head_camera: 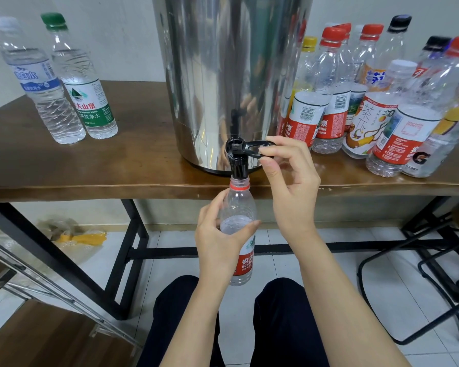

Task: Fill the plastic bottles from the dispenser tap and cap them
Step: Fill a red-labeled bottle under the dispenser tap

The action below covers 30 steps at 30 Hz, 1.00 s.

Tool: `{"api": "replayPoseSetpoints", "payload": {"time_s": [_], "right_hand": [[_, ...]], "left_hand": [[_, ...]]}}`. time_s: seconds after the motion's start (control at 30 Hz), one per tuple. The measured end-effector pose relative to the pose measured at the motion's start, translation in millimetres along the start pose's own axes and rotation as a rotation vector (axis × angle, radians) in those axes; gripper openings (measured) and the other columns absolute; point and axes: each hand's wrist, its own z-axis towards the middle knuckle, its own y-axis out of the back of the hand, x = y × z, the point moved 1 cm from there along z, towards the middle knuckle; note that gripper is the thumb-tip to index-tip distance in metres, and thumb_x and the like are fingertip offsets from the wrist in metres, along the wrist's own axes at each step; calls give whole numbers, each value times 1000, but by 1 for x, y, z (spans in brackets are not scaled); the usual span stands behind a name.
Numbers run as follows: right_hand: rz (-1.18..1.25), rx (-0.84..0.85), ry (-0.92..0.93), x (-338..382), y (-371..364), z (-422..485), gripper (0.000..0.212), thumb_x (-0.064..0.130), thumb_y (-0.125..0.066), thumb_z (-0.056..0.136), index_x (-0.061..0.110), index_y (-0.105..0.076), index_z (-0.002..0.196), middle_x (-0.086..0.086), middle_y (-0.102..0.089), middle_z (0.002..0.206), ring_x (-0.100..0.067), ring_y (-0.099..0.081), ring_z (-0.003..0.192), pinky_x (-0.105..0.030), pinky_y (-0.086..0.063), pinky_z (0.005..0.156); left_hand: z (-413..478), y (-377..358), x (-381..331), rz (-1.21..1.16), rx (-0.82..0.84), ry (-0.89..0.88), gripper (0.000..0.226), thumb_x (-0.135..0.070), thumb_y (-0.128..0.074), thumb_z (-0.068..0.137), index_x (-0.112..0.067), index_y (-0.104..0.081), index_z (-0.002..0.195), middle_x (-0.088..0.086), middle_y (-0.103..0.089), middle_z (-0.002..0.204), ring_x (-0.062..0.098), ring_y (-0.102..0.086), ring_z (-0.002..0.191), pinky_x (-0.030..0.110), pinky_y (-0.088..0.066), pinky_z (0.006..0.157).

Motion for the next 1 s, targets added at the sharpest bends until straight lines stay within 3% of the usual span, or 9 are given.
{"api": "replayPoseSetpoints", "payload": {"time_s": [0.13, 0.5, 0.73, 0.9, 1.0], "right_hand": [[-1, -2, -3, 0, 0, 0, 11, 10, -60, 94, 16, -65, 101, -8, -60, 112, 6, -56, 98, -15, -43, 86], [0, -4, -5, 0, -1, -1, 11, 11, -60, 94, 16, -65, 102, -3, -59, 111, 7, -56, 99, -14, -43, 86], [4, -3, -8, 0, 0, 0, 11, 10, -60, 94, 16, -65, 102, -4, -59, 112, 6, -55, 98, -15, -43, 86], [4, -4, -11, 0, -1, 0, 10, 11, -60, 94, 16, -65, 101, -2, -59, 112, 7, -55, 99, -16, -44, 86], [6, -2, -19, 0, 0, 0, 10, 13, -60, 94, 16, -65, 101, -2, -59, 112, 7, -55, 97, -16, -44, 85]], "left_hand": [[0, 0, 0, -3, -5, 4, 72, -19, -89, 68, -47, -53, 125, -18, -55, 125, 0, -52, 118, 25, -49, 97], [0, 0, -1, 1, -12, -8, 73, -20, -90, 69, -52, -52, 122, -16, -56, 125, 5, -54, 119, 32, -51, 100], [0, 0, 1, -3, -8, -11, 73, -20, -90, 68, -53, -52, 121, -16, -56, 124, 4, -54, 119, 29, -51, 99], [0, 1, 2, -4, -2, -26, 74, -19, -89, 68, -57, -50, 118, -20, -55, 122, -8, -52, 114, 15, -46, 92], [0, 1, 2, 4, -4, -29, 74, -19, -89, 68, -59, -49, 116, -21, -55, 121, -7, -52, 115, 16, -46, 92]]}}
